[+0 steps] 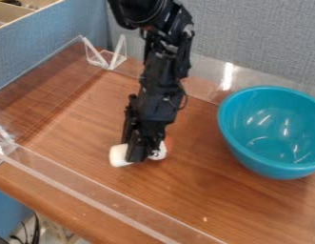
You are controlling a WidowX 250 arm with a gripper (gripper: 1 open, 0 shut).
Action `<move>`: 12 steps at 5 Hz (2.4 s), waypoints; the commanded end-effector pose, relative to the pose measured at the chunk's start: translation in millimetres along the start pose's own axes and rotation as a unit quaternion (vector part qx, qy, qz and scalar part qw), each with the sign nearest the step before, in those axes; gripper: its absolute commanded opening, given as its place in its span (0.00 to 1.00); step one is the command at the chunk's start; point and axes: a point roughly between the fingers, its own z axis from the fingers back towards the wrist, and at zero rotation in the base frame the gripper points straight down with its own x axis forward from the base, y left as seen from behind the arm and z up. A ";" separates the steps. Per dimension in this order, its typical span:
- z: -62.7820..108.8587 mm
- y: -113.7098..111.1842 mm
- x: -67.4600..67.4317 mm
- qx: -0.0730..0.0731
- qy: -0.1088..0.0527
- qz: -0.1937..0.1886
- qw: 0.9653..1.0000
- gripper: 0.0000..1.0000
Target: Remove the mushroom from inside the blue bowl and put it on the table
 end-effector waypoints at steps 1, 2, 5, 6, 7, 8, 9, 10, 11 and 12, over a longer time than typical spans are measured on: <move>11.4 2.5 -5.8 0.009 -0.022 0.013 1.000 0.00; 10.1 0.9 -8.1 0.005 -0.024 0.018 1.000 0.00; 10.7 -2.9 -14.2 -0.008 -0.033 0.043 0.998 0.00; 12.0 -3.7 -16.4 -0.012 -0.037 0.053 0.998 0.00; 13.9 -4.9 -19.1 -0.015 -0.040 0.065 0.997 0.00; 15.8 -6.3 -21.8 -0.018 -0.043 0.075 0.996 0.00; 16.3 -8.2 -23.6 -0.021 -0.045 0.082 0.995 0.00; 16.9 -10.0 -25.2 -0.024 -0.047 0.088 0.995 0.00; 17.7 -11.6 -26.6 -0.026 -0.049 0.094 0.994 0.00; 16.9 -13.2 -27.4 -0.029 -0.050 0.098 0.994 0.00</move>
